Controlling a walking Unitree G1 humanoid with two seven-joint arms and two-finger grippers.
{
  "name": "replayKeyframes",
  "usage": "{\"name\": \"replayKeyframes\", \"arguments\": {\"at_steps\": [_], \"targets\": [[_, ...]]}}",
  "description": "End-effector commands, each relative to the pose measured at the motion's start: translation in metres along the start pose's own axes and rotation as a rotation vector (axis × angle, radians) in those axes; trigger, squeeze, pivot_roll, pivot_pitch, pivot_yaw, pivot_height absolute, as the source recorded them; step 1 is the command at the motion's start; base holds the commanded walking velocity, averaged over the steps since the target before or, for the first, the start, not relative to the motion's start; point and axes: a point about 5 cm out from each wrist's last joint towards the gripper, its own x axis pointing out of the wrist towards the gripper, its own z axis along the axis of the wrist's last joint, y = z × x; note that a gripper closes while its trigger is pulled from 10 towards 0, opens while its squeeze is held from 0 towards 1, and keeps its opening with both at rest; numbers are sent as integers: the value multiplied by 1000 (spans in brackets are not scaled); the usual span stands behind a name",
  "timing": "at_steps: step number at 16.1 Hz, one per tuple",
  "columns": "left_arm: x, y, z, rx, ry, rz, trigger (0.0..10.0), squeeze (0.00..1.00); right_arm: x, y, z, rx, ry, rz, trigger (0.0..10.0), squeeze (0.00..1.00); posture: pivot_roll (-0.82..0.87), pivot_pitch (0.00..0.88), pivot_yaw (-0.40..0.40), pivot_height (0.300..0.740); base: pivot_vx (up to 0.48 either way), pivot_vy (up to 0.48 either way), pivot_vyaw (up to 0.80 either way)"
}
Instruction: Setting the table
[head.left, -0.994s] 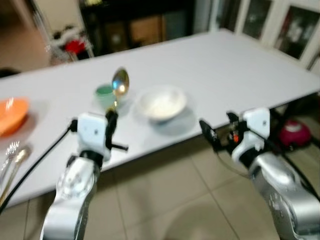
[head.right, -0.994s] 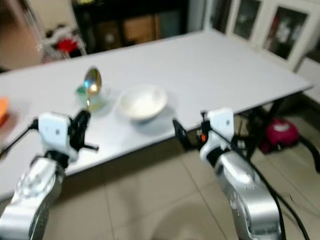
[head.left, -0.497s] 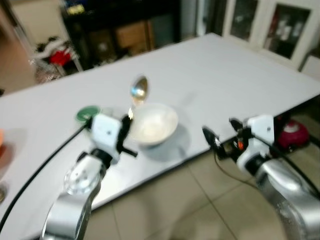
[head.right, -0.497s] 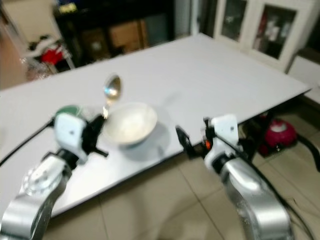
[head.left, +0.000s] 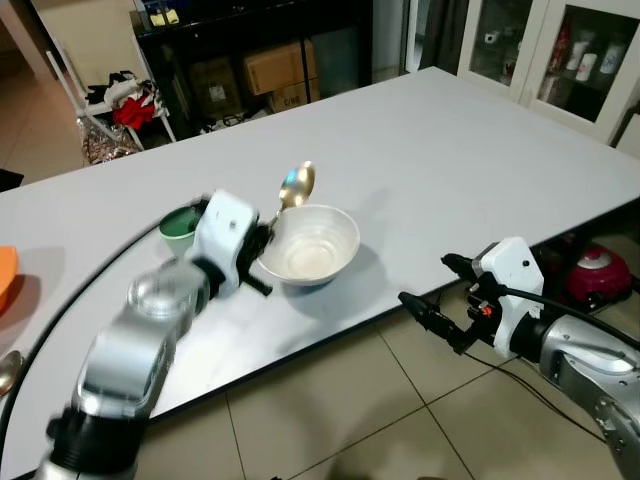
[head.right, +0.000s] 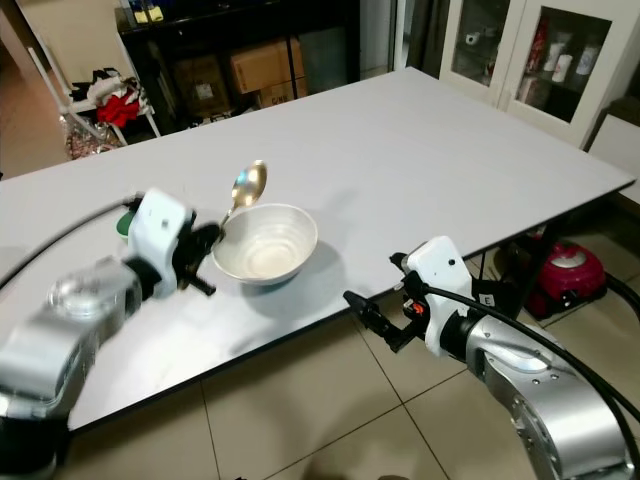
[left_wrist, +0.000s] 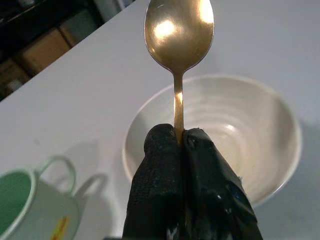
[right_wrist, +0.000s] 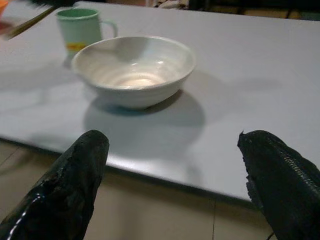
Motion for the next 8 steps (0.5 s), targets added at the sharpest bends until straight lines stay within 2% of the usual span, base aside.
{"name": "replayKeyframes", "arguments": {"at_steps": [1, 5, 8], "targets": [[4, 3, 2, 10, 46, -27, 10000, 0, 0, 5, 5, -17, 4, 59, 10000, 0, -161, 0, 156, 740, 0, 0, 0], [16, 12, 6, 3, 227, -61, 10000, 0, -3, 4, 3, -55, 78, 134, 10000, 0, -155, 0, 153, 740, 0, 0, 0], [18, 20, 9, 2, 287, -53, 10000, 0, -5, 7, 2, -63, 103, 167, 10000, 0, -159, 0, 162, 740, 0, 0, 0]]}}
